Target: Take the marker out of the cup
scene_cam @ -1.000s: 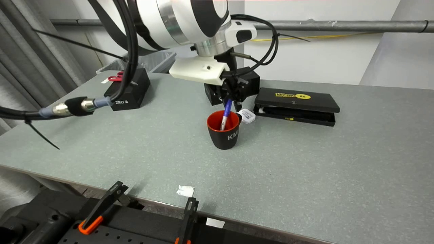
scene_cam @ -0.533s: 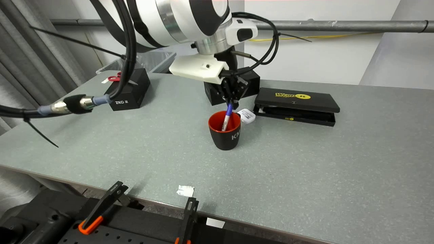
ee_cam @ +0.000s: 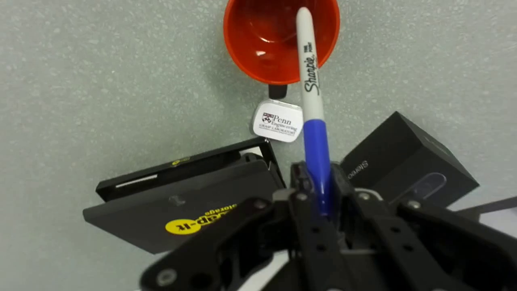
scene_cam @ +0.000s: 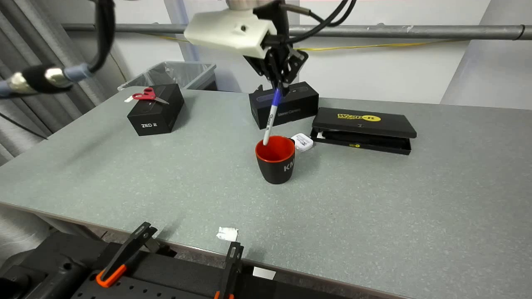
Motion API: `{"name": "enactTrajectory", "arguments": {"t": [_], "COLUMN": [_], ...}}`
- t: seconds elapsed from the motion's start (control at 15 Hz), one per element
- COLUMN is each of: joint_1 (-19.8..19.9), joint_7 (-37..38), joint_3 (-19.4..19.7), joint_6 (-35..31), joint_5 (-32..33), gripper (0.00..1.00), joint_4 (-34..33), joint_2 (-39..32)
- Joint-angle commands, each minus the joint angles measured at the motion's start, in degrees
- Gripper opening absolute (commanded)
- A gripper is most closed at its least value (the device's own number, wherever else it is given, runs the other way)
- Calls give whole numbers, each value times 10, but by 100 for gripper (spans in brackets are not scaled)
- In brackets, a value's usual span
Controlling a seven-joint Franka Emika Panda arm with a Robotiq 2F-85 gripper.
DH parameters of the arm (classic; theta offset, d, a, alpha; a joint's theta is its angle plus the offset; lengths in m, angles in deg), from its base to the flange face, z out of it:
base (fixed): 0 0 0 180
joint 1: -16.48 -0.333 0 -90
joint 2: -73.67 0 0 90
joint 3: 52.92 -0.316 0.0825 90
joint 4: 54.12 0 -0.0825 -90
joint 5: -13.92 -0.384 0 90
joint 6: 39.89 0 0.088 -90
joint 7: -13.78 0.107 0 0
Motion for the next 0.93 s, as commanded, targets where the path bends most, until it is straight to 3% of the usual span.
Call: {"name": "enactTrajectory", "arguments": {"t": [0.0, 0.13, 0.47, 0.6, 0.87], "joint_1": [-17, -58, -130, -134, -101], "joint_7": [-114, -169, -261, -308, -274], "joint_3": [-21, -24, -65, -82, -119], "joint_6": [62, 107, 159, 192, 171], "joint_5": [-93, -163, -285, -324, -274], "gripper": [4, 4, 4, 4, 4], "joint_4": [54, 44, -13, -52, -117], "joint_2": [115, 106, -10, -64, -168]}}
